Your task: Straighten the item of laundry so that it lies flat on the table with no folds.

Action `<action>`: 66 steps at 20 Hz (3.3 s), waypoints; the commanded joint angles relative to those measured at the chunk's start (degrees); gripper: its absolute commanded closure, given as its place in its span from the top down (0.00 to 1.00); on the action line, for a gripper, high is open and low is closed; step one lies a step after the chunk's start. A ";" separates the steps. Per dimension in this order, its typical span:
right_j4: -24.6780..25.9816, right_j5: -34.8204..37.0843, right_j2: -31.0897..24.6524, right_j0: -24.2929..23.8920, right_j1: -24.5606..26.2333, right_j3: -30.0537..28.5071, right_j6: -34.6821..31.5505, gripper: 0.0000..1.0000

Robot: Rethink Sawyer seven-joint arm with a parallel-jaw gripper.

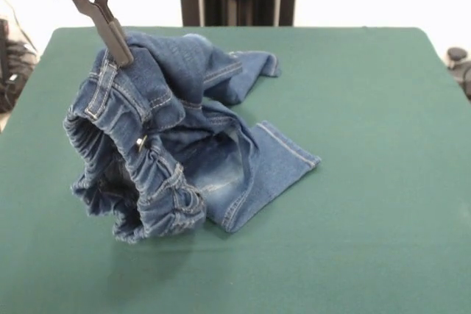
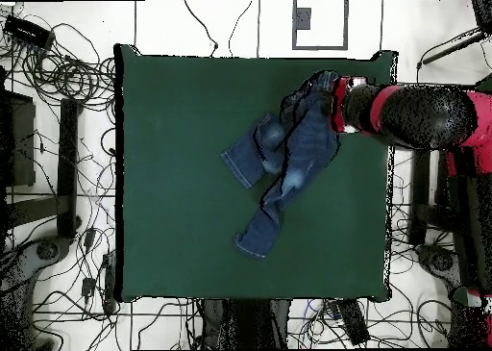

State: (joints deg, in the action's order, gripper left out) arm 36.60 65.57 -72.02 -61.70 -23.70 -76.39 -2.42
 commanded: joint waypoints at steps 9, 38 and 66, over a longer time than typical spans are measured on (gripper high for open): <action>-10.63 21.19 2.16 8.25 19.95 31.88 34.62 0.00; 12.58 35.86 -8.49 13.27 23.91 59.38 45.13 1.00; 6.36 12.56 7.89 -0.92 -3.26 3.34 26.99 1.00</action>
State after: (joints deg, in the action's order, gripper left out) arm 41.28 83.22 -71.19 -64.97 -21.69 -51.66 30.64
